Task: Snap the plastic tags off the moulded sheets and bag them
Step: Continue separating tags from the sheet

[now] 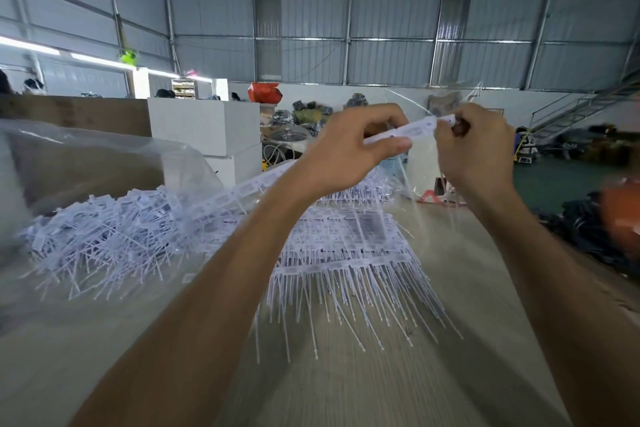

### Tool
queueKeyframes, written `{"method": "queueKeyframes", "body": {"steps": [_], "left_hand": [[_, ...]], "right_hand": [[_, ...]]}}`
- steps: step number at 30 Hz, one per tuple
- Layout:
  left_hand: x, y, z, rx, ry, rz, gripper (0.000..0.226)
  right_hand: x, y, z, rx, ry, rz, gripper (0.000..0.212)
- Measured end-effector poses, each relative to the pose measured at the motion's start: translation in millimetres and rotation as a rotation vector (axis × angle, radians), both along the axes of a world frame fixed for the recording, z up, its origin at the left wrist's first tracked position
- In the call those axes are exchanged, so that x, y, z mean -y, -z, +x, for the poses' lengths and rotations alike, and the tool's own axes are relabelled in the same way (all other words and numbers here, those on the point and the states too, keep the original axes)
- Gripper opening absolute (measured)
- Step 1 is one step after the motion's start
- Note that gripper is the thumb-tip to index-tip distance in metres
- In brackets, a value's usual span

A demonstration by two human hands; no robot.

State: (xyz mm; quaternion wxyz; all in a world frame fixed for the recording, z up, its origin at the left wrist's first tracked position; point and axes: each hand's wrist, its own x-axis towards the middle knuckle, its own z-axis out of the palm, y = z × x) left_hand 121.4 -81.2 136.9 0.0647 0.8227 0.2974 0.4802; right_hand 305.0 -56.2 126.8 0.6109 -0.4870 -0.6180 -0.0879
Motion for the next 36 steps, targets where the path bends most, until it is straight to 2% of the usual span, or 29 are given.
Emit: {"method": "queueKeyframes", "body": {"steps": [2,4,9,13,15,17,21,26,32,36], "left_hand": [[4,-4,0,-0.027,-0.009,0.021,0.005],[5,-5,-1,-0.073,-0.032,0.01,0.013],[-1,6,-5,-0.088,-0.053,-0.079,0.022],[-9,12,-9,0.02,-0.046,-0.123,0.006],[-14,13,-11,0.06,-0.063,-0.114,0.005],[-16,13,-12,0.107,-0.071,-0.111,0.006],[-21,14,-12,0.135,-0.141,-0.114,0.013],[-25,18,-12,0.013,-0.233,-0.091,0.024],[-24,16,-7,0.081,-0.194,-0.131,0.027],[-24,15,-9,0.179,-0.148,-0.199,0.036]], "right_hand": [[-6,4,13,-0.123,-0.173,-0.074,0.011],[-5,5,21,-0.201,-0.375,-0.114,0.021],[1,0,14,-0.093,-0.587,-0.156,0.034],[9,-5,4,-0.042,-0.68,-0.243,0.037],[12,-7,4,-0.014,-0.714,-0.285,0.034],[16,-7,4,0.063,-0.712,-0.315,0.029],[18,-5,3,0.237,-0.619,-0.241,0.014],[18,-4,0,0.18,-0.564,-0.19,0.017],[13,-6,3,0.274,-0.432,-0.161,0.021],[10,-4,1,0.33,-0.418,-0.037,0.021]]}}
